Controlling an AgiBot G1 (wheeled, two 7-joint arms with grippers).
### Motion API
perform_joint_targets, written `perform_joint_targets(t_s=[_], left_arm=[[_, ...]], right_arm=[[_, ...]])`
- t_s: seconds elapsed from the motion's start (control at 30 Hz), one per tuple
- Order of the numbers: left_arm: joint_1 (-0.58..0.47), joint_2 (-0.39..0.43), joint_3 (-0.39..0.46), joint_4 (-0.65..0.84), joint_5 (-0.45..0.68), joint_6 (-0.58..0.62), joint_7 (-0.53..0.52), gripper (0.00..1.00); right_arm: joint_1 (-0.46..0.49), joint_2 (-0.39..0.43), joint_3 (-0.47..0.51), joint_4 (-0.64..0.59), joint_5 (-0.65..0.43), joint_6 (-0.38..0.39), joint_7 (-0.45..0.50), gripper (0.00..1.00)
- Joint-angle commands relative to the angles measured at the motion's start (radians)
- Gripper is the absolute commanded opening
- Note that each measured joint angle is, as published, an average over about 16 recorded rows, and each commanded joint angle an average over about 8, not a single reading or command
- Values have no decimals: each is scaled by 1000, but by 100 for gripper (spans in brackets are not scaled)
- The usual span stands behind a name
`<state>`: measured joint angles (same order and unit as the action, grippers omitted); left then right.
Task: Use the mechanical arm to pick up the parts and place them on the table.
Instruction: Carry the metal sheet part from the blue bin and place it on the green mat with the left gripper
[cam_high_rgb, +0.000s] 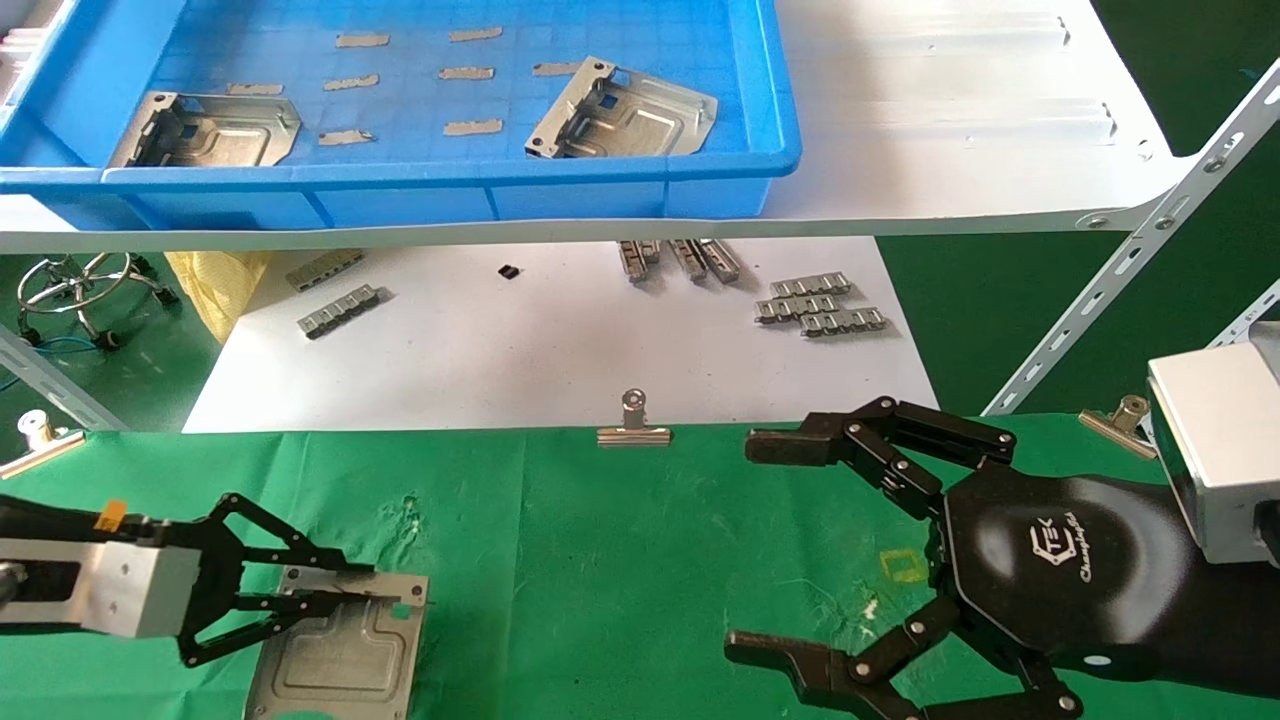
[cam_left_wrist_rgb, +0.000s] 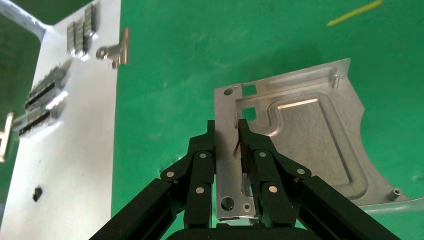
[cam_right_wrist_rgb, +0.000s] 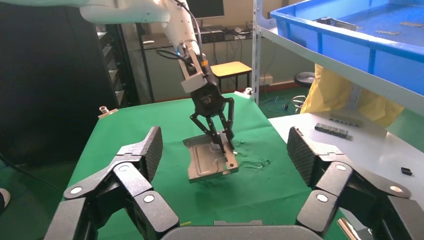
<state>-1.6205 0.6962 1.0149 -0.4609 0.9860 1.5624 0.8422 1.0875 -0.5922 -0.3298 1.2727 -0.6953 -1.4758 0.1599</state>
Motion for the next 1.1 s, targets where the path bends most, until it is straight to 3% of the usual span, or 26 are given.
perform_joint_targets(t_s=[0.03,0.07,0.27,0.33,0.77,1.1], left_arm=[[-2,17,10,47,7,-3,23,3],[-4,26,11,68,8,-8,36,12],[-16,80,10,179,9,-28,99,87],[-20,94,10,207,9,-26,115,100],[-38,120,17,267,-6,24,151,100],[71,61,-5,155,-193,43,-63,100]], right_arm=[[0,0,0,0,0,0,0,100],[0,0,0,0,0,0,0,100],[0,0,0,0,0,0,0,100],[0,0,0,0,0,0,0,100],[0,0,-1,0,0,0,0,100],[0,0,-1,0,1,0,0,100]])
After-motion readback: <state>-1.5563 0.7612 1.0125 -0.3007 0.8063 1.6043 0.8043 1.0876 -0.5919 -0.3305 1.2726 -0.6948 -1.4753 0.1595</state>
